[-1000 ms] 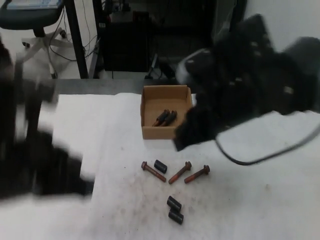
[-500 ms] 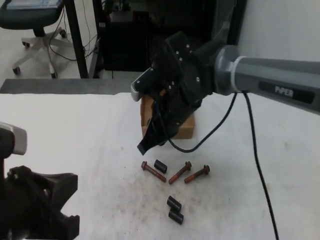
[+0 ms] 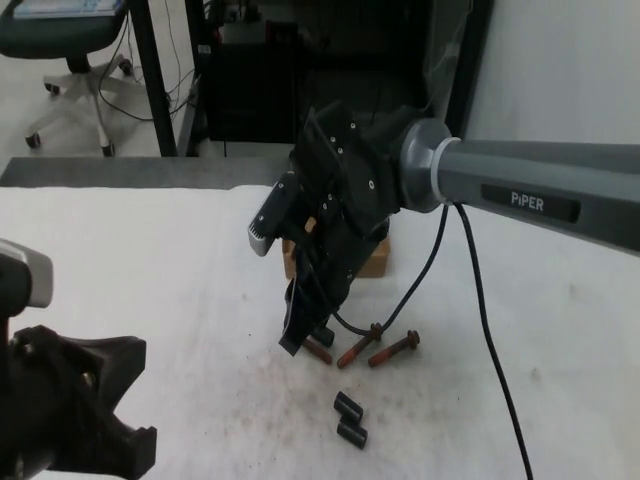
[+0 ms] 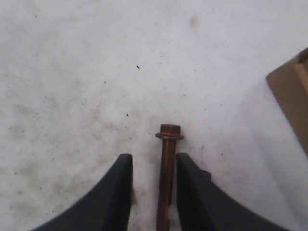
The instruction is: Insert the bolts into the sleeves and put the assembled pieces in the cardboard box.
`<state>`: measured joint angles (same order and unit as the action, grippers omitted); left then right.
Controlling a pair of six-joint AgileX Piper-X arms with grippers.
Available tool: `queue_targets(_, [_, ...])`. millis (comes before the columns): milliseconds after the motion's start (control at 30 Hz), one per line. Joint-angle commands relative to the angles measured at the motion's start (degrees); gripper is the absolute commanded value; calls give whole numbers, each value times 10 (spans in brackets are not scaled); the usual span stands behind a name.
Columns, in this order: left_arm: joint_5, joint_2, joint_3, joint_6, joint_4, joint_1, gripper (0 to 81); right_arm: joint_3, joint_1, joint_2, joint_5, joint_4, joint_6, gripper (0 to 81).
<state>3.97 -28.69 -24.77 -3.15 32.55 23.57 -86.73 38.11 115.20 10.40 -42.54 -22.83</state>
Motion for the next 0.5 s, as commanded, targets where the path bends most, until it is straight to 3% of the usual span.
queue_targets(0, [-5,4,-1,6,-7,0,3,-2,1,-2,28,-2,-9,284])
queue_targets(467, [-5,-2,15,6,-15,0,3,0,1,25,28,6,-34,284])
